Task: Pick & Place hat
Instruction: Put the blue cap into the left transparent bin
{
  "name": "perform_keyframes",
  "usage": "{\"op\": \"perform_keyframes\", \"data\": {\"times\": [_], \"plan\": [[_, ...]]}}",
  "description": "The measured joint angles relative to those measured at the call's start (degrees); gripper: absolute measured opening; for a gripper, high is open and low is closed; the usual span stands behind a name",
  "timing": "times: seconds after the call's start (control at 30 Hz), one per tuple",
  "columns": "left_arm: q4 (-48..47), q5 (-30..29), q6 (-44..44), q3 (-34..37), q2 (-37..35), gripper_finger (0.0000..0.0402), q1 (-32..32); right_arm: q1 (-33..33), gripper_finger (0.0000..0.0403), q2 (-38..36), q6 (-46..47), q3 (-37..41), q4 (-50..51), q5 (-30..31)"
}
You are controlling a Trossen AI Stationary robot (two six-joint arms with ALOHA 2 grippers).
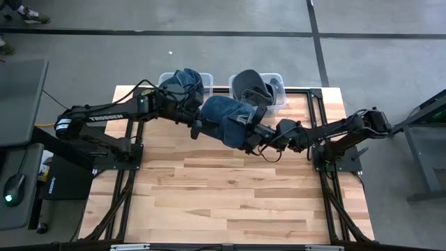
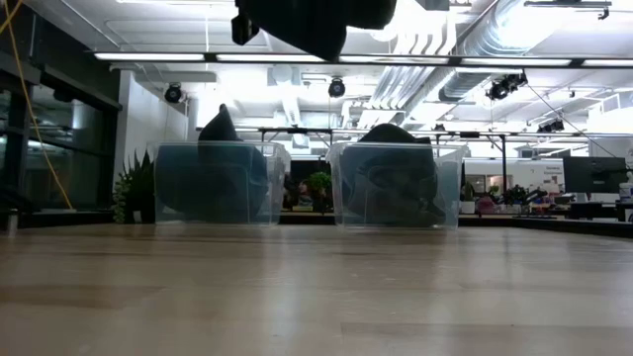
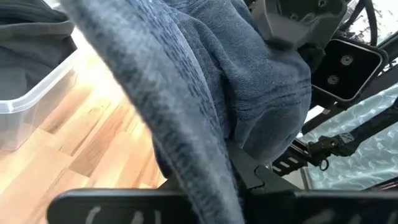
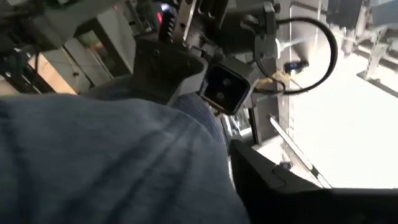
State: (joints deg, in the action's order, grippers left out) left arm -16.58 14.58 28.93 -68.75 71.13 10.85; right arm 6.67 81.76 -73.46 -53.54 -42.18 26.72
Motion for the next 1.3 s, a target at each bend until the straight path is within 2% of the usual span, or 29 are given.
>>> {"op": "perform_keyframes", "data": {"times": [0.1,0.23,0.33,0.5,0.6,0.8,0.97,1.3], "plan": [[-0.1,0.0,0.0,0.0,0.0,0.0006,0.0,0.9,0.0091,0.0,0.2,0.0,0.0,3.3],[-0.3,0.0,-0.2,0.0,-0.4,0.0006,0.0,3.1,0.0147,0.0,2.6,0.0,1.8,11.8],[0.3,-0.2,-0.2,0.0,-0.6,0.0006,0.0,5.0,0.0186,0.0,4.5,0.0,4.1,15.8],[-0.5,-1.1,-0.2,0.0,-1.5,0.0006,0.0,7.5,0.0226,0.0,7.5,0.0,5.0,21.9],[0.1,-1.7,-0.2,0.0,-1.7,0.0006,0.0,8.1,0.0235,0.0,6.8,0.0,4.8,26.7],[-0.1,-2.9,-0.3,0.0,-2.5,0.0006,0.0,8.5,0.0237,-0.6,7.2,0.0,4.5,28.4],[-0.1,-5.0,-0.7,0.0,-3.3,0.0006,0.0,8.3,0.0238,-1.1,7.6,0.0,4.4,34.9],[-5.0,-15.8,-2.1,0.0,-6.3,0.0005,0.0,8.3,0.0239,-1.7,11.6,0.0,4.6,49.7]]}}
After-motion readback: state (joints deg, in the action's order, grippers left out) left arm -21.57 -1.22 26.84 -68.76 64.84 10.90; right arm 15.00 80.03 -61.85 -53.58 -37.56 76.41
